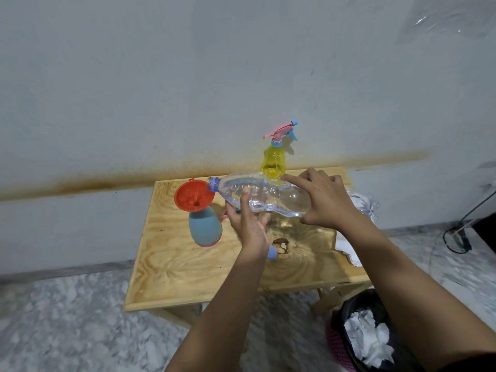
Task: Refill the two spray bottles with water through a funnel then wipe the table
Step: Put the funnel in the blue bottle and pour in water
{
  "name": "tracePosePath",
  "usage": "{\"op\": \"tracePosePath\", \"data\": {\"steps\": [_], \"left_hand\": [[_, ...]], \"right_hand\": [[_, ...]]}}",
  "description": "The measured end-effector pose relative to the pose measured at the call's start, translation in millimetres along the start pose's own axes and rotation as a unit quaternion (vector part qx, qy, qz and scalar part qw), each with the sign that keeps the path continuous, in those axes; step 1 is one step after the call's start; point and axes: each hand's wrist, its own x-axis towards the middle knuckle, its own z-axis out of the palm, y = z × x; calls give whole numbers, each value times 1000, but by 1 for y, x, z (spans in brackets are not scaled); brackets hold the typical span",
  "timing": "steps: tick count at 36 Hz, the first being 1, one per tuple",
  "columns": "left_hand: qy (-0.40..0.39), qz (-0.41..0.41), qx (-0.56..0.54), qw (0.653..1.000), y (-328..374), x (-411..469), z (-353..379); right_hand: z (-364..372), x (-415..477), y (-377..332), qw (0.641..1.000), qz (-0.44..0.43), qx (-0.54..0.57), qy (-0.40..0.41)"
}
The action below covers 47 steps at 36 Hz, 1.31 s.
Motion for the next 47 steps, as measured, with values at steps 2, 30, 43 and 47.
{"op": "tracePosePath", "data": {"steps": [2, 30, 43, 47], "left_hand": [[-5, 6, 14, 1000, 2, 0, 0], [-246, 276, 395, 841, -15, 29, 101], [-242, 274, 493, 790, -45, 36, 122], [-247, 268, 514, 776, -51, 35, 122]], "right_hand": [[4, -1, 1, 1000, 5, 22, 6], [66, 19, 42, 897, 152, 374, 182], [88, 40, 75, 894, 190, 370, 164], [86, 40, 75, 903, 172, 350, 180]]}}
